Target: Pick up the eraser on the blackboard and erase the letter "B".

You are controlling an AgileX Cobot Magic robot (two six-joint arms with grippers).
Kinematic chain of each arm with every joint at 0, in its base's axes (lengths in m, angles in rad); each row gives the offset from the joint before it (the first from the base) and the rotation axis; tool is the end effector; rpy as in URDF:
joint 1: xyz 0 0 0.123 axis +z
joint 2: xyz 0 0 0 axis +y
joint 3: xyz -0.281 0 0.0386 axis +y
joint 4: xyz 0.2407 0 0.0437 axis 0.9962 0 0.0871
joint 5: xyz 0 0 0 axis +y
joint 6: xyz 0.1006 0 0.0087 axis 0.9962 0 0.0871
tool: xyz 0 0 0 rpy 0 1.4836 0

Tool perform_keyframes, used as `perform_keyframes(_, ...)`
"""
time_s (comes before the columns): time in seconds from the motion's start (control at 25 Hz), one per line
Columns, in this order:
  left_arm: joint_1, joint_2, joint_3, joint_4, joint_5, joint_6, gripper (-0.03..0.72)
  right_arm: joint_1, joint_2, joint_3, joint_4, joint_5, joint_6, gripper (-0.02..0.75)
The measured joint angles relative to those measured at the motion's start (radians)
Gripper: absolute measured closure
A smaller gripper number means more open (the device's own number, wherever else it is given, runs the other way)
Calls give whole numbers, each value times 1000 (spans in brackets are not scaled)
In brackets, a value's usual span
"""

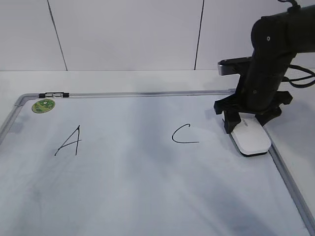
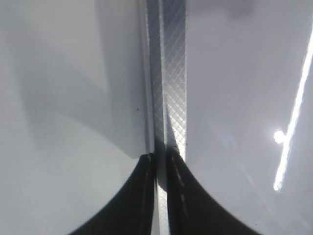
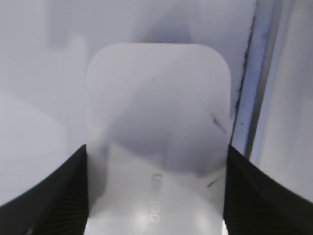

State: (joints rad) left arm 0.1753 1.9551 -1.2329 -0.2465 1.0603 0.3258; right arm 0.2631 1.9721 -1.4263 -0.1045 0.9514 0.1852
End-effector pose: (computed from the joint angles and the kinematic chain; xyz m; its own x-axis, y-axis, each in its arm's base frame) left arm 0.3381 0.0380 0.1447 -0.9975 0.0238 0.0660 0.0080 0.9732 -0.2297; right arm 0.3788 0.0931 0.1797 -0.9759 -0.1348 -0.1718 -0.1257 0.9901 -0.0630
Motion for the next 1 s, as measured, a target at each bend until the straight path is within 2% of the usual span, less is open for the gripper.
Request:
perform_keyframes(0.44, 0, 0, 0, -2, 2, 0, 650, -61, 19, 0, 10, 8, 8, 225)
perform_keyframes(1.0, 0, 0, 0, -5, 2, -2, 650, -61, 28, -4, 9, 16, 7, 225)
